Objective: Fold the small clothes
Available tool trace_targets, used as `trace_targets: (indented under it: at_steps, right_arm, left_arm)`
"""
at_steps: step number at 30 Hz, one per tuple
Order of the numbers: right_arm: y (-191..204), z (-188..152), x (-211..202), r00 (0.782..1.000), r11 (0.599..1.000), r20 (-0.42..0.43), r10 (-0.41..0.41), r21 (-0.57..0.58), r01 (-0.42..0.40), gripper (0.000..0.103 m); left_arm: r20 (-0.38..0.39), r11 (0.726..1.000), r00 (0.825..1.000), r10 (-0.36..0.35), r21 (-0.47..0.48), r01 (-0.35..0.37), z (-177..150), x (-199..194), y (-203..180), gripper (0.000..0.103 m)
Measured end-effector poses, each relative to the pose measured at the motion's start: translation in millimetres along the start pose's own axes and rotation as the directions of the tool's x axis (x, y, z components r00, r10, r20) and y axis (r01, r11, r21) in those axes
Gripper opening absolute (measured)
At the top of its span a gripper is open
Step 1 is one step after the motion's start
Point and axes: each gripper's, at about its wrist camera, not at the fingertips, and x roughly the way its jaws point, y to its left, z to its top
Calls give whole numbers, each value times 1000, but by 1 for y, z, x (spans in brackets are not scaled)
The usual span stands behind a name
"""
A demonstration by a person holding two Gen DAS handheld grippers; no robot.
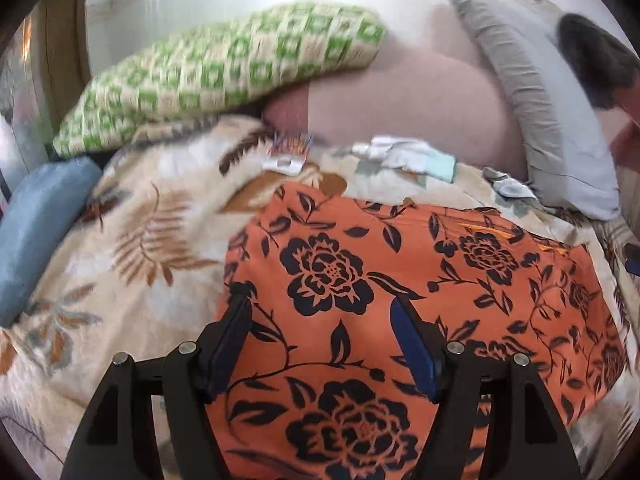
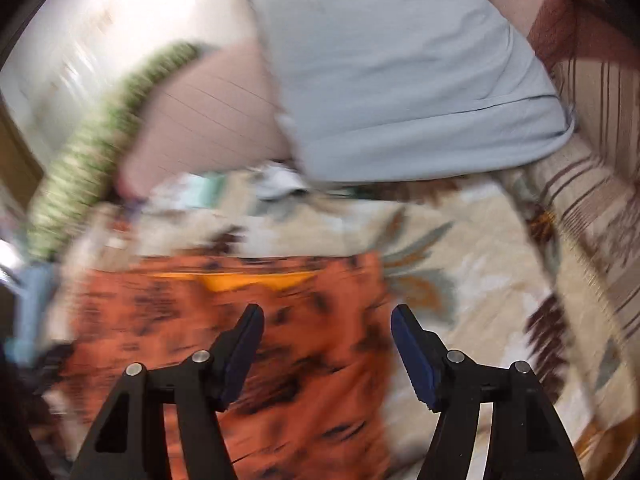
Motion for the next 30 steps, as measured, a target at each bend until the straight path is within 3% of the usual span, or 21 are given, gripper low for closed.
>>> trace_targets:
  at_steps: [1, 2, 3, 4, 5, 6, 7, 8, 11, 14, 15, 16, 17, 19, 20, 21, 23, 26, 27, 28, 30]
  right_arm:
    - [1, -6, -5, 994, 993, -17, 109, 38, -108, 70]
    - [-2, -17, -7, 957, 956, -56, 283, 102, -277, 70]
    - [-4, -26, -3, 927, 923, -67, 368, 149, -356, 70]
    - [-11, -38, 10, 915, 906, -84, 394, 204, -372, 70]
    - [-19, -48, 25, 925, 917, -127, 359, 234, -324, 70]
    - [-34, -60, 49, 944, 941, -205, 259, 272, -199, 68]
    - [-54, -72, 63, 948, 932, -226, 223, 334, -140, 44]
    - [-60, -74, 56, 955, 923, -191, 226, 356, -147, 41]
    - [-46, -64, 10, 971, 933, -61, 233, 295, -205, 71]
    - [-31, -68, -1, 932, 907, -22, 361, 243, -345, 73]
    - [-33, -76, 14, 948, 927, -89, 307, 256, -276, 73]
    - [-42, -85, 35, 956, 943, -185, 226, 286, -168, 64]
    - [-54, -93, 45, 956, 931, -198, 218, 337, -143, 49]
    - [-53, -83, 25, 967, 927, -152, 202, 349, -139, 56]
    - [-42, -74, 10, 979, 949, -118, 167, 289, -127, 68]
    - [-30, -64, -2, 986, 966, -84, 146, 226, -124, 68]
    - [-10, -40, 1, 962, 951, -78, 260, 192, -241, 69]
    - [17, -15, 38, 863, 859, -126, 489, 241, -452, 69]
    - [30, -12, 53, 843, 846, -146, 517, 235, -479, 69]
    - [33, -6, 67, 856, 859, -147, 496, 230, -458, 69]
    - [15, 2, 123, 916, 919, -220, 335, 290, -267, 68]
  left_arm:
    - [-16, 999, 999, 34, 25, -34, -4, 5, -2, 74]
    - [-60, 996, 995, 82, 48, -79, -10, 17, -3, 74]
    - [-178, 992, 976, 123, 56, -115, -20, 42, 0, 75]
    - [-216, 995, 971, 101, 18, -99, -25, 52, 5, 76]
    - [-182, 996, 980, 86, -22, -91, -24, 48, 10, 76]
    - [-181, 996, 981, 75, -31, -82, -21, 42, 11, 76]
    - [-189, 996, 979, 70, -37, -79, -17, 36, 12, 76]
    - [-175, 996, 983, 54, -55, -64, -13, 28, 14, 76]
    - [-95, 997, 995, 39, -62, -45, -4, 9, 18, 76]
    - [-251, 996, 964, 89, 7, -90, -15, 45, 13, 78]
    - [-272, 996, 958, 88, 7, -90, -20, 54, 15, 81]
    - [-230, 996, 969, 87, -8, -91, -17, 48, 18, 81]
    - [-239, 996, 968, 77, -21, -84, -13, 41, 20, 80]
    - [-186, 995, 981, 59, -64, -72, -7, 22, 26, 80]
    - [-141, 995, 988, 64, -69, -74, -4, 12, 27, 80]
    - [-123, 996, 990, 66, -59, -74, -2, 7, 25, 80]
    - [-128, 997, 990, 57, -41, -62, -4, 7, 21, 80]
    - [-164, 998, 985, 43, -45, -51, -15, 12, 17, 80]
    - [-165, 997, 985, 47, -50, -56, -19, 11, 20, 80]
    - [-163, 997, 985, 46, -57, -56, -22, 10, 21, 80]
    - [-165, 997, 986, 34, -70, -46, -23, 10, 24, 80]
